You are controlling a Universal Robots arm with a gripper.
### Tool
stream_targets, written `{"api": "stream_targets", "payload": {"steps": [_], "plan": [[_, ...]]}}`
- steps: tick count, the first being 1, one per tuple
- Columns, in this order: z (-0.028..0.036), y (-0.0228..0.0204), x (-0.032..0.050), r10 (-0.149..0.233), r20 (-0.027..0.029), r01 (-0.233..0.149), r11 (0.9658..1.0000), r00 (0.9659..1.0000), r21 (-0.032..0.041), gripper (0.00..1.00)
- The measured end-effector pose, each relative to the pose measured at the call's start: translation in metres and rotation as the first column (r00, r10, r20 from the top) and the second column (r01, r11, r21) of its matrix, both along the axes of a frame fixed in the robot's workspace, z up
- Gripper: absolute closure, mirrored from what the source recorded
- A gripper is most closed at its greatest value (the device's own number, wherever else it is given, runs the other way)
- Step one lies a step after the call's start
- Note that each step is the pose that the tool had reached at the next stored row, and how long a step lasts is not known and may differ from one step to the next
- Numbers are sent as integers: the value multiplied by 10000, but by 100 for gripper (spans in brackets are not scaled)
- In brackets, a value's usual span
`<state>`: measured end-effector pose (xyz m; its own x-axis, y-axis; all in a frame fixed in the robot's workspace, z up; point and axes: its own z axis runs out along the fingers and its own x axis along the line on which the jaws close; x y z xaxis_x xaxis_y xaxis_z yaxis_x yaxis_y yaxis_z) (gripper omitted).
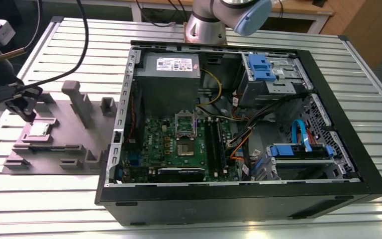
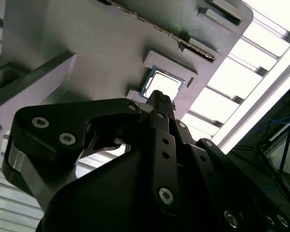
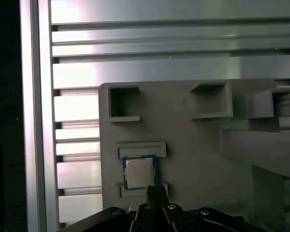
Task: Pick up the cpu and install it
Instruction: 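Reach for the cpu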
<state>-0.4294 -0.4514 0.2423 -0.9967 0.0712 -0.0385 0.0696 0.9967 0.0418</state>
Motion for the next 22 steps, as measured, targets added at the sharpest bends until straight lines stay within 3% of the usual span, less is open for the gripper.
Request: {"api": "stream_targets", "payload": {"steps": [2,6,17,22], "plan": [[-29,0,-12,0,31,0,10000,10000,1,89],[-79,-1,-43,5,36,-6,10000,10000,1,89],[-224,0,-71,212,29,-212,9998,9998,-4,89],[-301,11,-78,232,-6,-232,9997,9997,-3,89]]}}
